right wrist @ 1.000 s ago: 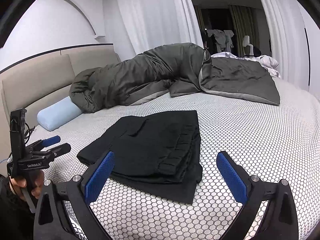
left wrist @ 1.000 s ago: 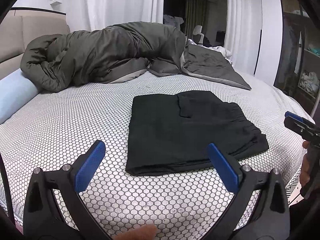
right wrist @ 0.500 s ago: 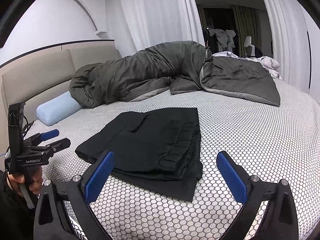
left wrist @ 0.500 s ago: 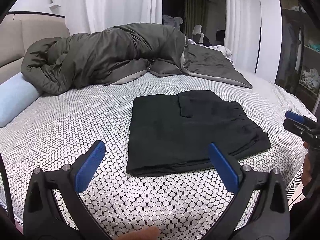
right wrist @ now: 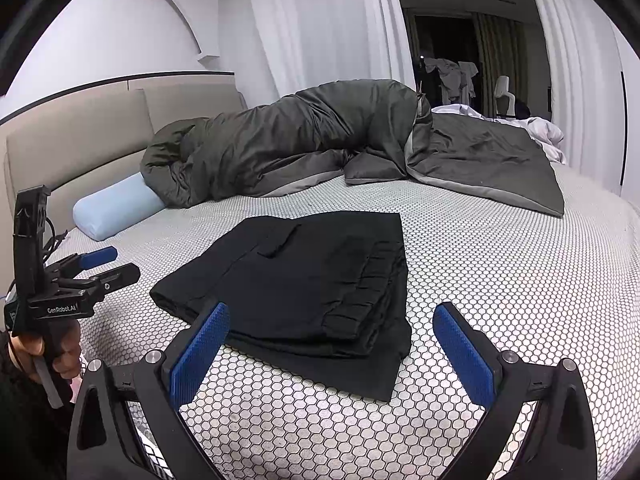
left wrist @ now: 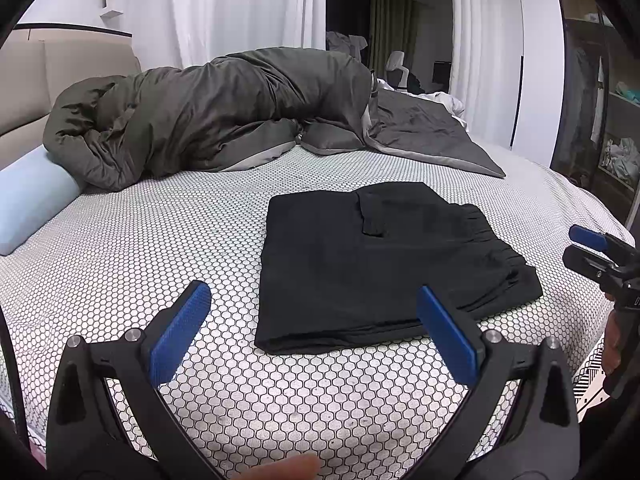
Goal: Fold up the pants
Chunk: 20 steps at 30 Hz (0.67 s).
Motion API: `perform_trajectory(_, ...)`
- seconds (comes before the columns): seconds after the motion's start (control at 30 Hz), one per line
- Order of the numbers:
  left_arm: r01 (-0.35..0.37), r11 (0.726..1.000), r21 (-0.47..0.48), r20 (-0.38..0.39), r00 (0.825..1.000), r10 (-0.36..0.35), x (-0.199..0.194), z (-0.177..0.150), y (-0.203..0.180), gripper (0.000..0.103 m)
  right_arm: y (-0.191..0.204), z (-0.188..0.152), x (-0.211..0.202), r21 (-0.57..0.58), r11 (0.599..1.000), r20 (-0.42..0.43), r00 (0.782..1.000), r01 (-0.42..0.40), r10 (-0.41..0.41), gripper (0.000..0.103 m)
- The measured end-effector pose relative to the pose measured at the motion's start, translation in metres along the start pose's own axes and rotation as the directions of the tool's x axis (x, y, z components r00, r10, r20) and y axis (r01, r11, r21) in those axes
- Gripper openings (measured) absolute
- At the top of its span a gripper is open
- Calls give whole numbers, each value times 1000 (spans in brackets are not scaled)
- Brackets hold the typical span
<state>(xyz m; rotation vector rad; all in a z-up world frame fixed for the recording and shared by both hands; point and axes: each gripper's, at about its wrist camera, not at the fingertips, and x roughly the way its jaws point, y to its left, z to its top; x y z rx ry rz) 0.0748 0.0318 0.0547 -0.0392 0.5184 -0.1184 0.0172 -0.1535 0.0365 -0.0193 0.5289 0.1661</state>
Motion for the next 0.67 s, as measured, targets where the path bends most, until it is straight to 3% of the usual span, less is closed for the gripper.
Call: perform_trajectory(0.67, -6, 1000, 2, 1, 1000, 6, 1, 1, 1, 102, -4, -1, -2, -8, 1000, -3, 1000, -5, 5, 103)
